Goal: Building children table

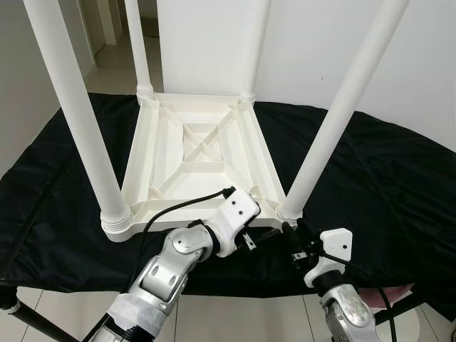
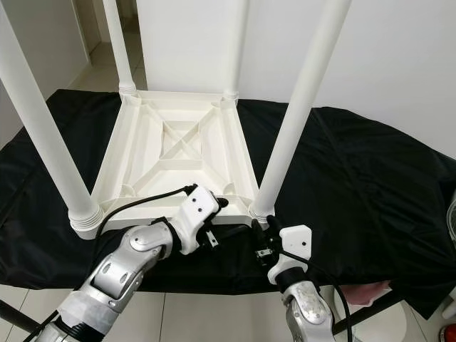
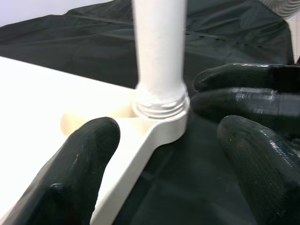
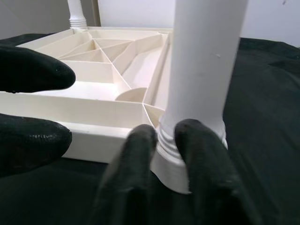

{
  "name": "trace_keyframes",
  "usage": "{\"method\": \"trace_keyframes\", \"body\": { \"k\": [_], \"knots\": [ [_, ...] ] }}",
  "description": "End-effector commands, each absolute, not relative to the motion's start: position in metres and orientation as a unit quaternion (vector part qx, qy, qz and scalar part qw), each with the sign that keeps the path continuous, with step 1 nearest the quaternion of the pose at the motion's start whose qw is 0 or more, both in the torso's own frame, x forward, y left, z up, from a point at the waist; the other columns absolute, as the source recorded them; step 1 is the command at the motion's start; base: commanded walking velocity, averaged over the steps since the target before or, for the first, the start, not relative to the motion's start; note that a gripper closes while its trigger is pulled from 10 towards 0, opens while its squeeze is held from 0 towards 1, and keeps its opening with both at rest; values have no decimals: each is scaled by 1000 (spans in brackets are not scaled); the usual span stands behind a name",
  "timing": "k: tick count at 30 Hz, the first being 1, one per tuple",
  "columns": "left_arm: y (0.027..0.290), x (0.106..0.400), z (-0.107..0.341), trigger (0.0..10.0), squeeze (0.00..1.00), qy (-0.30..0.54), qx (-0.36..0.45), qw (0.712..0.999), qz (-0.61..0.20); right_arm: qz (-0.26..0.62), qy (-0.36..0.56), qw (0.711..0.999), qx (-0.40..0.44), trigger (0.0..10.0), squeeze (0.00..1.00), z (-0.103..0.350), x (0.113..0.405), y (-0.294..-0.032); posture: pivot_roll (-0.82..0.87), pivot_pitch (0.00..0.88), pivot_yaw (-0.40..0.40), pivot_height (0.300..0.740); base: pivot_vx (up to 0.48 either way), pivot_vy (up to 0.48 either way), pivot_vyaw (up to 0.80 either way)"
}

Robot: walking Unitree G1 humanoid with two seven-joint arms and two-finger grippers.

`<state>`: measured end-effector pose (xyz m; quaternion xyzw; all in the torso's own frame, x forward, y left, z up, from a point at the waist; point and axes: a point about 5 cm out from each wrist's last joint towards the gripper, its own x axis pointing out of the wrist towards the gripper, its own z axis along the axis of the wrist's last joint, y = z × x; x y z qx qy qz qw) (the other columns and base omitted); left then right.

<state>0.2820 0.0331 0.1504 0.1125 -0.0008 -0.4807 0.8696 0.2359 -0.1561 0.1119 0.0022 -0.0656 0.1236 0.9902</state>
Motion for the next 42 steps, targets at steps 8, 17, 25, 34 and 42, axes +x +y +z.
{"method": "trace_keyframes", "body": {
  "k": [8,17,25,34,42],
  "knots": [
    [42,292,148,10000,0,6,108,897,-429,149,-51,987,2,10000,0,111,251,-148,29,30,-78,740,0,0,0],
    [50,307,153,10000,0,1,91,927,-363,159,-62,985,-15,10000,0,117,268,-154,28,38,-67,740,0,0,0],
    [58,312,151,10000,0,18,116,928,-354,130,-66,989,-24,10000,0,120,275,-170,31,46,-57,740,0,0,0],
    [58,306,137,10000,0,55,147,910,-383,112,-65,991,-24,10000,0,117,275,-176,31,52,-44,740,0,0,0],
    [63,306,121,10000,0,96,199,898,-382,104,-65,992,-22,10000,0,116,275,-178,29,57,-36,740,0,0,0]
  ]
}}
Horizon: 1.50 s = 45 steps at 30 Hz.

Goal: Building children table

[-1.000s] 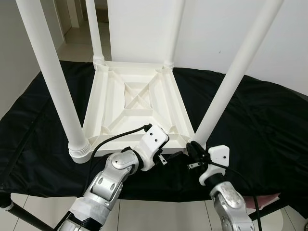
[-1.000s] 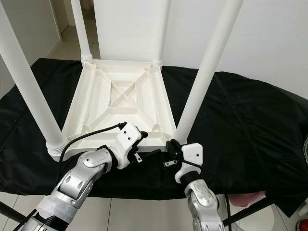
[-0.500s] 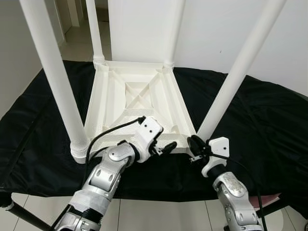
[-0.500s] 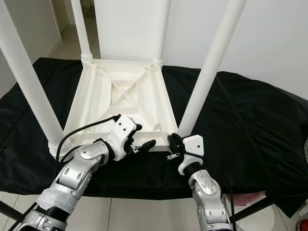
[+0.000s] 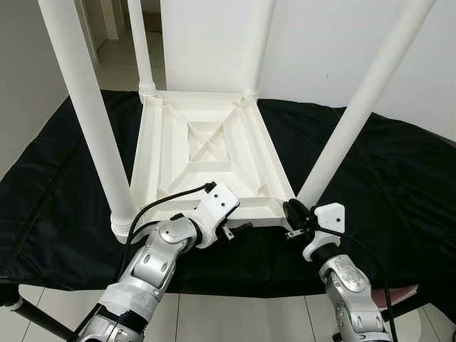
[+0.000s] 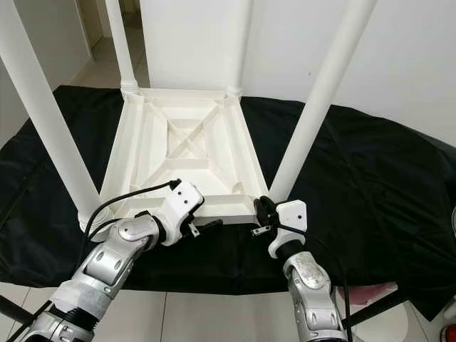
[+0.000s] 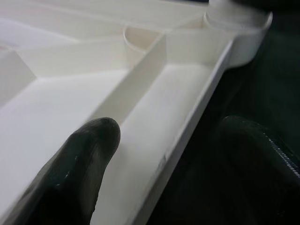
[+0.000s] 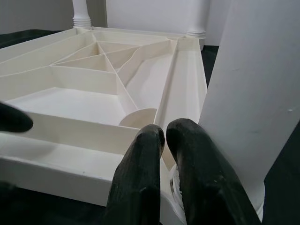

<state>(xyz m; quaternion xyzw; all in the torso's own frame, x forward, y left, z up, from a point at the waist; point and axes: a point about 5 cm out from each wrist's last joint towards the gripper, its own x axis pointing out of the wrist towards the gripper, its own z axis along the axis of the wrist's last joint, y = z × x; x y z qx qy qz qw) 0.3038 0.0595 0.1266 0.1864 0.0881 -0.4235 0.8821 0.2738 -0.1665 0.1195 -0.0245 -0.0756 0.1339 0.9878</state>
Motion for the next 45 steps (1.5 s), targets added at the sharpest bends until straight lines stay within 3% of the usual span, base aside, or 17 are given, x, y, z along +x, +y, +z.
{"method": "trace_keyframes", "body": {
  "k": [1,16,17,19,20,21,22,45],
  "knots": [
    [68,308,115,10000,0,121,205,899,-367,104,-66,992,-22,10000,0,115,275,-177,30,59,-35,740,0,0,0],
    [83,316,111,10000,0,152,200,918,-306,105,-66,992,-19,10000,0,113,275,-173,31,63,-36,740,0,0,0],
    [84,316,110,7843,0,153,199,918,-307,104,-66,992,-21,10000,0,113,275,-173,31,64,-37,740,0,0,0],
    [84,316,110,7843,0,153,199,918,-307,104,-66,992,-21,10000,0,113,275,-173,31,64,-37,740,0,0,0],
    [84,315,110,1608,0,155,195,918,-309,103,-66,992,-21,10000,0,113,275,-173,31,65,-36,740,0,0,0],
    [84,315,110,1608,0,155,195,918,-309,103,-66,992,-21,10000,0,113,275,-173,31,65,-36,740,0,0,0],
    [83,313,109,0,0,158,188,917,-315,103,-66,992,-22,10000,0,113,275,-173,31,65,-37,740,0,0,0],
    [83,309,105,0,0,170,197,912,-317,104,-67,992,-25,10000,0,111,277,-170,35,68,-38,740,0,0,0]
  ]
}}
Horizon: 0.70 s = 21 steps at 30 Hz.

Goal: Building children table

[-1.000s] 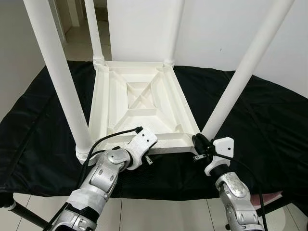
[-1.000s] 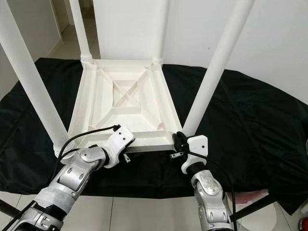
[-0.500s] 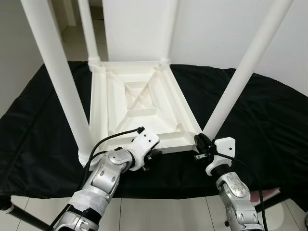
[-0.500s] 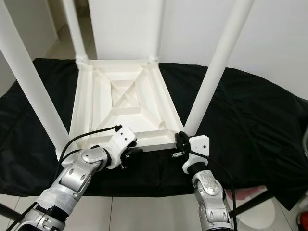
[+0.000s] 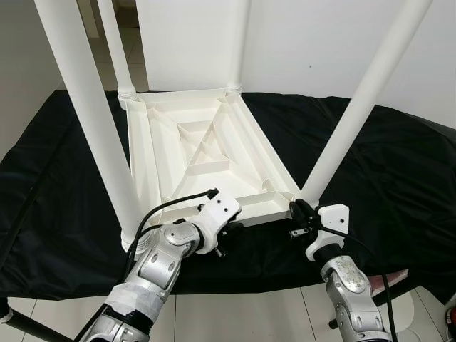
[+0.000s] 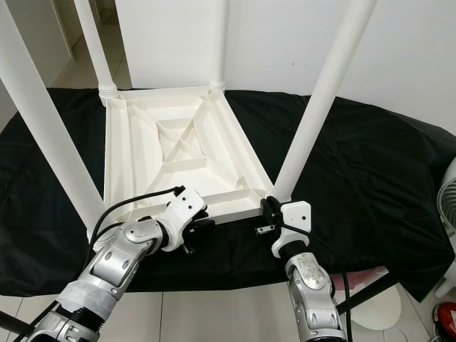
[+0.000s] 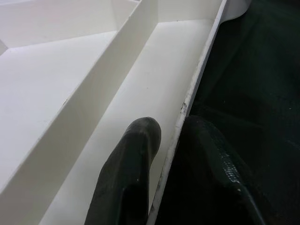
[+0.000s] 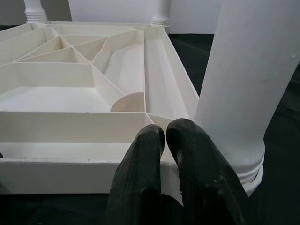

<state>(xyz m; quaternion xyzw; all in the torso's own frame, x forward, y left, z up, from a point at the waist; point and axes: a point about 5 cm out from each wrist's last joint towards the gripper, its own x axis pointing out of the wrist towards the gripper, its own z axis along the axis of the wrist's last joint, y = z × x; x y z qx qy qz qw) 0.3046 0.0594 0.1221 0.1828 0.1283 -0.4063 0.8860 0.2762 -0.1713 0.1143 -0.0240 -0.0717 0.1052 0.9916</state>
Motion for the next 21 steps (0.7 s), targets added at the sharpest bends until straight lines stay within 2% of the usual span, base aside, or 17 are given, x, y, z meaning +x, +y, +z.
{"method": "trace_keyframes", "body": {
  "k": [1,2,3,10,11,16,17,21],
  "knots": [
    [82,307,103,4510,0,172,205,908,-322,105,-66,992,-25,10000,0,111,277,-169,35,68,-39,740,0,0,0],
    [82,307,103,4510,0,172,205,908,-322,105,-66,992,-25,10000,0,111,277,-169,35,68,-39,740,0,0,0],
    [81,307,102,10000,0,175,210,905,-324,106,-66,992,-25,10000,0,111,276,-168,35,68,-39,740,0,0,0],
    [80,306,100,10000,0,183,201,904,-328,107,-65,992,-27,10000,0,110,276,-169,33,73,-39,740,0,0,0],
    [79,305,100,10000,1000,187,185,905,-335,106,-65,992,-27,10000,0,110,275,-170,30,74,-38,740,0,0,0],
    [77,305,100,10000,1000,184,197,902,-336,110,-66,991,-31,10000,0,110,273,-168,28,73,-39,740,0,0,0],
    [76,306,101,10000,0,183,197,902,-336,111,-69,991,-28,10000,0,110,271,-168,27,71,-42,740,0,0,0],
    [74,306,103,10000,0,178,194,903,-339,124,-87,988,-15,10000,0,114,262,-163,23,70,-42,740,0,0,0]
  ]
}}
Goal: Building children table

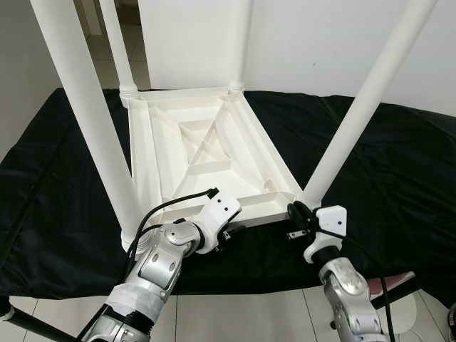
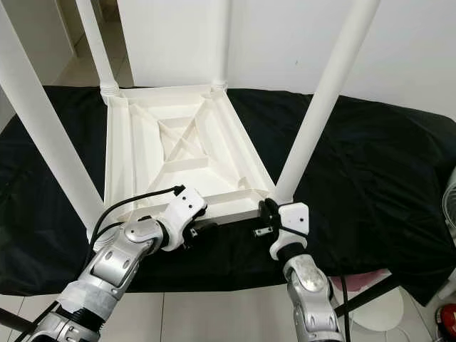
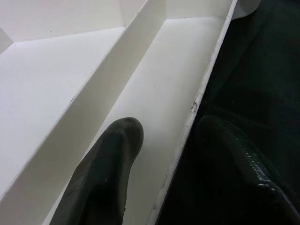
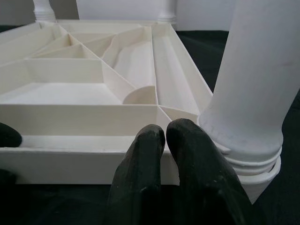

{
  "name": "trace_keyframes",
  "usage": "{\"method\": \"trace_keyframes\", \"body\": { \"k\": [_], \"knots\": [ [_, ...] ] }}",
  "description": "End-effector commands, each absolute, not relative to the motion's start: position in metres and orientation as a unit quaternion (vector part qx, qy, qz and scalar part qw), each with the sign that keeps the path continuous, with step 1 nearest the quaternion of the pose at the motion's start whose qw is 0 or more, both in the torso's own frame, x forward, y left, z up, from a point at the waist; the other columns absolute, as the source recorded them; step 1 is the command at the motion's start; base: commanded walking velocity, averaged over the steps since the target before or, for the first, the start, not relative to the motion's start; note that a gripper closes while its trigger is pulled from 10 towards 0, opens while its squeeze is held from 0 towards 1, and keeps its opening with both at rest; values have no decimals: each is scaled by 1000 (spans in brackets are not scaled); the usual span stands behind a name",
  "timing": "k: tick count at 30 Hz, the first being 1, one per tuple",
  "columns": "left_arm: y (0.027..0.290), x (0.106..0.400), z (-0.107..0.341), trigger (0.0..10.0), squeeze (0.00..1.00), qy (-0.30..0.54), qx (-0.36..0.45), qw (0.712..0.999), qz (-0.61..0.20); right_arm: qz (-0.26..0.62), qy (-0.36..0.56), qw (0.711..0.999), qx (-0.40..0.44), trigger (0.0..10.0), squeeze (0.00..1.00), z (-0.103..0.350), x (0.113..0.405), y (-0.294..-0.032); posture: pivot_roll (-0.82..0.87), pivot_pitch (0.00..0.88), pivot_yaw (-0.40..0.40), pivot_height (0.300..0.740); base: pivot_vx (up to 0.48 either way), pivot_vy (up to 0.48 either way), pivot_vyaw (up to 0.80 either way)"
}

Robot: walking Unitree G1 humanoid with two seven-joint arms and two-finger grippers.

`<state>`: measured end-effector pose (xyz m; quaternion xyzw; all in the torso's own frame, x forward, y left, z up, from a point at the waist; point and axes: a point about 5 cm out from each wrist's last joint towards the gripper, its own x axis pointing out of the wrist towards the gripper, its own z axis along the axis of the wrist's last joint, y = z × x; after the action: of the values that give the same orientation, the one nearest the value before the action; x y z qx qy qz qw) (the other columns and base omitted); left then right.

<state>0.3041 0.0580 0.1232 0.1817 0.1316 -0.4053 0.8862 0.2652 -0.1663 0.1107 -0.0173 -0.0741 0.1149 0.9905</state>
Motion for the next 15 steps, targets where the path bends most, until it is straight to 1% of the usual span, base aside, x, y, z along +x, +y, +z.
{"method": "trace_keyframes", "body": {
  "k": [1,6,9,15],
  "knots": [
    [73,306,103,10000,0,177,193,903,-340,123,-89,988,-14,10000,0,114,259,-162,23,70,-42,740,0,0,0],
    [70,307,105,10000,0,176,185,903,-345,115,-85,990,-10,10000,0,111,250,-162,18,70,-42,740,0,0,0],
    [69,307,104,10000,0,178,184,901,-351,112,-73,991,-4,10000,0,106,239,-162,10,74,-36,740,0,0,0],
    [68,305,101,10000,0,184,191,894,-362,102,-67,993,-4,10000,0,104,231,-166,-4,83,-23,740,0,0,0]
  ]
}}
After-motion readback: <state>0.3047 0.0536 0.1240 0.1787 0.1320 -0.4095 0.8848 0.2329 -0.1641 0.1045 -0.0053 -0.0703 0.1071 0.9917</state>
